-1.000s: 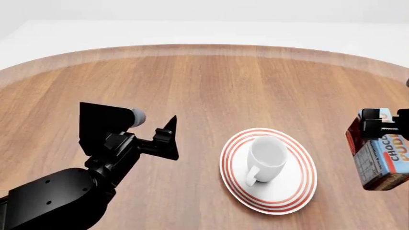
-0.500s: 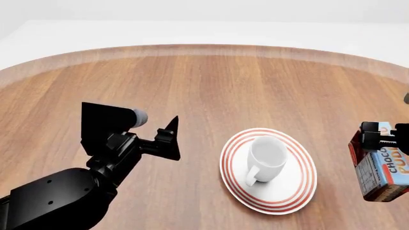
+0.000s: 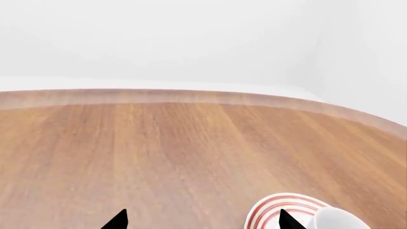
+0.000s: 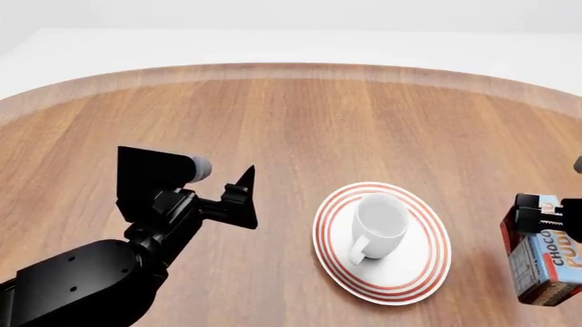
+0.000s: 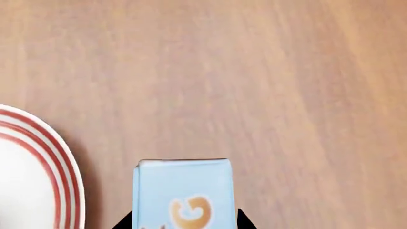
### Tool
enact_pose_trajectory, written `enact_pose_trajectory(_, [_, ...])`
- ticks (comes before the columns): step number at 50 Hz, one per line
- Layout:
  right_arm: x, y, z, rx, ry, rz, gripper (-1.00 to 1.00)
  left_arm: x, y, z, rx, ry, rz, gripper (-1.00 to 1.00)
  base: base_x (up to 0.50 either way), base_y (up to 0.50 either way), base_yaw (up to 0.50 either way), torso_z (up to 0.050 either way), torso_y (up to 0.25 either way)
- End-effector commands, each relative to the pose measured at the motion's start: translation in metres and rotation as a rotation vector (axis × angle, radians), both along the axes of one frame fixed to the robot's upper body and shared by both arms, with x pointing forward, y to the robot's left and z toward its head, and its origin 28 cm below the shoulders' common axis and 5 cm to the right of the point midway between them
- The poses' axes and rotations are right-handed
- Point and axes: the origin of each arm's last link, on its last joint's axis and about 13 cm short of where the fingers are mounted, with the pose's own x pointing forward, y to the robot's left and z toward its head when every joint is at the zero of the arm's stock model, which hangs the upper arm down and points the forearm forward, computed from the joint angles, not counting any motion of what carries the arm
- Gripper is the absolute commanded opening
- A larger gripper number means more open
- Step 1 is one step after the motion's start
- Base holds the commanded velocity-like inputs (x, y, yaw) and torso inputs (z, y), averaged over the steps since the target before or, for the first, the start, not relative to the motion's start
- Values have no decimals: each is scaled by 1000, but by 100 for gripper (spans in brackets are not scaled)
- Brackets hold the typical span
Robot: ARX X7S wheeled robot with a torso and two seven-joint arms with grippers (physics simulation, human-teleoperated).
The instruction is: Pick up the white mug and put it on the plate, and put the chocolate pudding to the right of the plate.
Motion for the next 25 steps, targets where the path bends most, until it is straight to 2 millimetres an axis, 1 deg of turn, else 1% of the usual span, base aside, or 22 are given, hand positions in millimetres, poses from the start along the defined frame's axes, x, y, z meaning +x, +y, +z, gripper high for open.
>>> enact_pose_trajectory(1, [2,-5,-16,-3,11,-1,-100,0,-1,-1,1,1,-2,100,0,0,0,0,0])
enact_pose_trajectory(12, [0,-10,-35,11,28,-19,-100,0,-2,-1,3,3,-4,100,0,0,0,0,0])
enact_pose_trajectory(25, [-5,-12,-49,11,50,-43,-100,1,-3,-3,4,7,-8,100,0,0,0,0,0])
